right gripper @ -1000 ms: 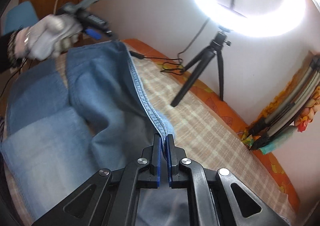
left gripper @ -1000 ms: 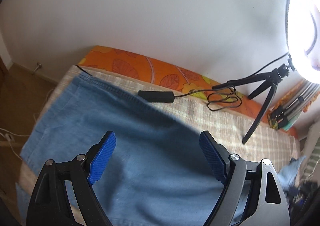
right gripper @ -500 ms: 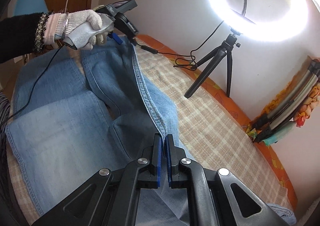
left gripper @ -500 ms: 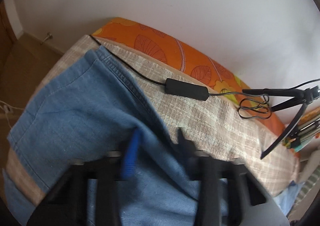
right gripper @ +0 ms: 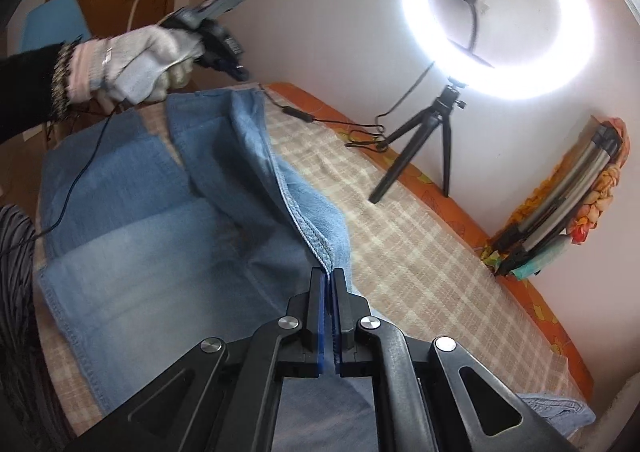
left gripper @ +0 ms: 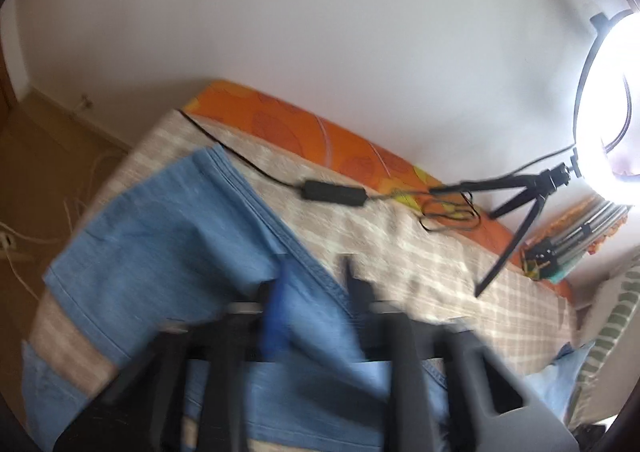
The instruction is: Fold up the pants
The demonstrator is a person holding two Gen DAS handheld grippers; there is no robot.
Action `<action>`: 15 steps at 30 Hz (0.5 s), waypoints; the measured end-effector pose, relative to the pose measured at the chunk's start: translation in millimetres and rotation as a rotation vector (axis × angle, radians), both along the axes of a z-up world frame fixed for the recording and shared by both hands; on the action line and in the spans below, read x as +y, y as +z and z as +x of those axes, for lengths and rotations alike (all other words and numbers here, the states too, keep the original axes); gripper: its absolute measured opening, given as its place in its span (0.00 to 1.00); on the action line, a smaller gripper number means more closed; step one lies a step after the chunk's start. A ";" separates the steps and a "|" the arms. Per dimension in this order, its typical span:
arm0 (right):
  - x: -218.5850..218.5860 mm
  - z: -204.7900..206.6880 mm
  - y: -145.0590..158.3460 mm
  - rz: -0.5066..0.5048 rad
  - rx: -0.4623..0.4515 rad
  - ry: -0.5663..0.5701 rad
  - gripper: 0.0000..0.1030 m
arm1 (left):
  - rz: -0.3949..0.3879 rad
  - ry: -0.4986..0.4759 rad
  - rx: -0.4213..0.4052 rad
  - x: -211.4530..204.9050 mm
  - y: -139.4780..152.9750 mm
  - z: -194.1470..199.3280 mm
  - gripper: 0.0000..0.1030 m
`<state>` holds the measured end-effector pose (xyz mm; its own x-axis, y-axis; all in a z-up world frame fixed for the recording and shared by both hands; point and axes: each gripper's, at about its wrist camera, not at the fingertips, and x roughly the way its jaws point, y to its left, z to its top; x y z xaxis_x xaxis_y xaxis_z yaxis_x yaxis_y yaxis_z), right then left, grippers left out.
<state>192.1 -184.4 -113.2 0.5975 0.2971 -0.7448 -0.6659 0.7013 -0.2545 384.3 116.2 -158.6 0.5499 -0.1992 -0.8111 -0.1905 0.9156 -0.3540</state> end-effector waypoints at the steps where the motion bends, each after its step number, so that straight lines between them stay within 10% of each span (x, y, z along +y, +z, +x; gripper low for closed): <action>1: 2.9 -6.1 -2.1 -0.008 0.007 0.012 0.00 | 0.001 -0.005 0.009 -6.5 -1.7 2.0 0.57; 12: 9.6 -38.9 -29.0 -0.013 0.069 0.080 0.00 | 0.192 -0.018 0.243 -53.9 -69.6 26.7 0.59; 15: 7.4 -34.8 -29.3 0.011 0.071 0.074 0.00 | 0.276 -0.020 0.163 -62.2 -73.5 20.0 0.39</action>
